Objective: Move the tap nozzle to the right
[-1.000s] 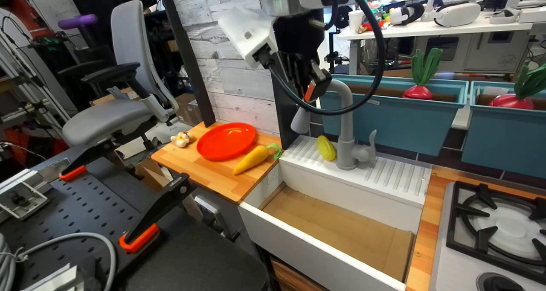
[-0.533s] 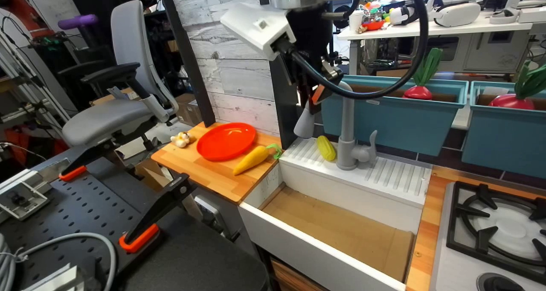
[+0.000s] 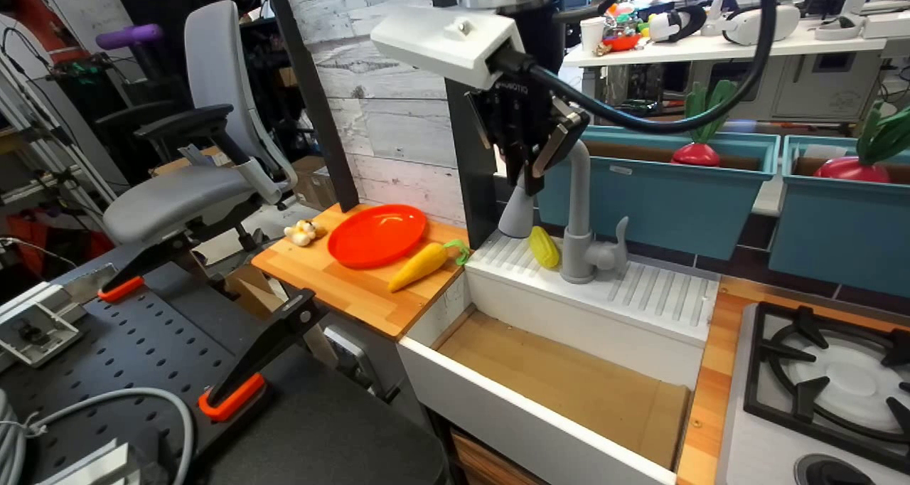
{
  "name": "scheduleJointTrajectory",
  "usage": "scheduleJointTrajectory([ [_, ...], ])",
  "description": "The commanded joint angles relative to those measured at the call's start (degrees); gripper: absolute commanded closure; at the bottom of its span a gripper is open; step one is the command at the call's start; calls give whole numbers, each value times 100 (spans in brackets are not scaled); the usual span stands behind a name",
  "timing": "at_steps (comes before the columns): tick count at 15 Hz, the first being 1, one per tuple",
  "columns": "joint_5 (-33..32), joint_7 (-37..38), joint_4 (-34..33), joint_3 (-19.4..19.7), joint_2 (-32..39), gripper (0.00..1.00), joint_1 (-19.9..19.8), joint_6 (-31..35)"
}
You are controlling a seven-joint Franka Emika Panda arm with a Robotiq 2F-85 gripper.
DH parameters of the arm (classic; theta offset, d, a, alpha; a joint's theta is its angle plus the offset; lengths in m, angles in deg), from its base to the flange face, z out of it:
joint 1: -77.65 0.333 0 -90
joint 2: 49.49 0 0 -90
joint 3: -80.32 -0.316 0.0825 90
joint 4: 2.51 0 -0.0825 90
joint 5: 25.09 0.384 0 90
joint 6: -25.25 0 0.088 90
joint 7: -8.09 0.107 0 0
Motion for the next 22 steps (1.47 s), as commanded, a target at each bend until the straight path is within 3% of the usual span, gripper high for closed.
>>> scheduleJointTrajectory([
  [1,-314,-298,215,365,-341,43,-167,-239],
  [7,-370,-361,241,467,-346,1,-171,-277],
  [10,-360,-342,354,536,-463,0,-151,-244],
  [15,90,-843,598,136,-1010,0,-451,-253],
  [21,394,-1137,987,-197,-1932,0,-167,-513],
  [22,285,-947,652,6,-1469,0,-98,-332],
])
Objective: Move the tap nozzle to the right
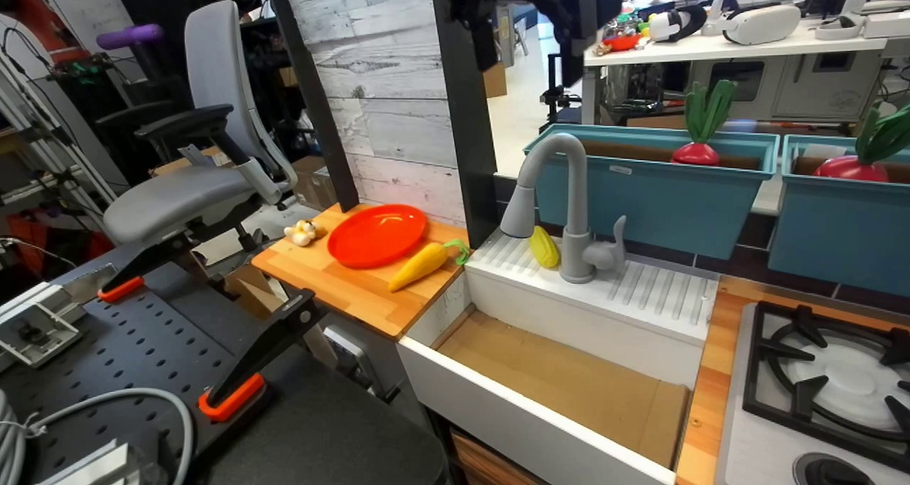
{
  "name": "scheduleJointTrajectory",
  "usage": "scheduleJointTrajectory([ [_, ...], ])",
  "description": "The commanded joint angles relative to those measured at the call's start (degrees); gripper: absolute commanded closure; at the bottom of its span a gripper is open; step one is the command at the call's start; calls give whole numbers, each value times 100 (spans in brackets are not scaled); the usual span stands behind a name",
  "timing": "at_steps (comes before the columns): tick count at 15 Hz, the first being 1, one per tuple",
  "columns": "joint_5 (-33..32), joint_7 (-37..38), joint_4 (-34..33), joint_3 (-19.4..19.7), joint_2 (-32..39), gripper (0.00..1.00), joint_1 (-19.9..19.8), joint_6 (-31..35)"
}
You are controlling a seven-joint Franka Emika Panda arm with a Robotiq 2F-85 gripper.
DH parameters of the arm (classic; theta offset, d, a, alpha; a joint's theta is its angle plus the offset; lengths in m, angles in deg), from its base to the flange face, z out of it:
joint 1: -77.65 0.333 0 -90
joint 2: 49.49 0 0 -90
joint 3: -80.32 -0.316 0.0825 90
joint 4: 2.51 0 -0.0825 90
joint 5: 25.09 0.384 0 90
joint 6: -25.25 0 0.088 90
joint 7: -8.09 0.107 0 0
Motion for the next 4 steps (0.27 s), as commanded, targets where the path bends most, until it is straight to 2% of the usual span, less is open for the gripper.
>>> scheduleJointTrajectory([
  [1,87,-35,32,137,-101,0,202,-35],
  [4,74,-19,34,190,-54,0,220,-28],
])
